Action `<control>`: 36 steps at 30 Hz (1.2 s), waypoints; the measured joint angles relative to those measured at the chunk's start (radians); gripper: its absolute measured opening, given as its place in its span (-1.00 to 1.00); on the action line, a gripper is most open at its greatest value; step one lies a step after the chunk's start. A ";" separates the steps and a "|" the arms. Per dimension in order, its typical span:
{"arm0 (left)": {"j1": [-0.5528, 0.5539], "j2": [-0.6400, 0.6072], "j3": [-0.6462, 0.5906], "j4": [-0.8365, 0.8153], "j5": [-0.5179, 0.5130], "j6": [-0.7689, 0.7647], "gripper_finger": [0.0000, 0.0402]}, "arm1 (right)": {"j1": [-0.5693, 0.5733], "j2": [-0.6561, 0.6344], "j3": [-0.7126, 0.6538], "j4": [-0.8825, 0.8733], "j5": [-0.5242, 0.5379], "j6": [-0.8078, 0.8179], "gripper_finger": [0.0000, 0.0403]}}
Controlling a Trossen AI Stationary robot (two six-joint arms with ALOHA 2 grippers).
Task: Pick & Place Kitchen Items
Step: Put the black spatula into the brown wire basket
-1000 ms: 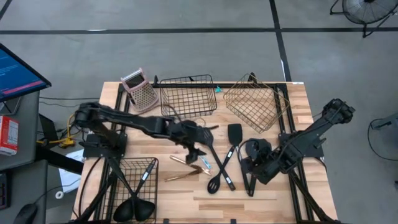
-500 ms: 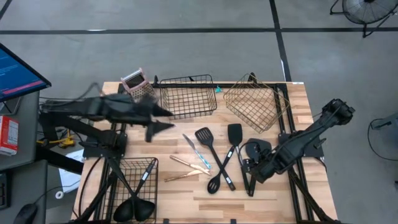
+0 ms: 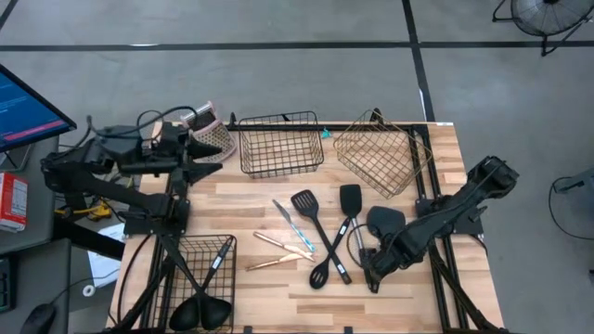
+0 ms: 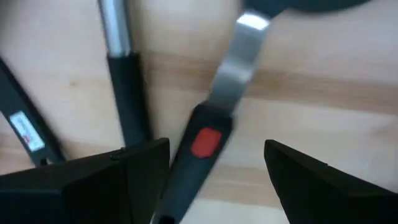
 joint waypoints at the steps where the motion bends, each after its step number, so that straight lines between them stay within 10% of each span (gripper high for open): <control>1: 0.000 -0.004 0.000 -0.004 0.000 0.000 0.25 | -0.002 0.021 0.000 0.019 -0.010 -0.004 0.29; 10: 0.000 -0.029 0.000 -0.003 -0.023 0.003 0.25 | -0.004 0.128 0.001 0.067 -0.124 -0.014 0.21; 18: 0.000 -0.029 0.000 -0.004 -0.023 0.008 0.25 | -0.013 0.131 0.002 0.100 -0.118 -0.029 -0.53; 36: 0.000 -0.029 0.000 -0.006 -0.023 0.011 0.25 | -0.010 0.025 0.062 -0.021 -0.089 -0.034 -0.51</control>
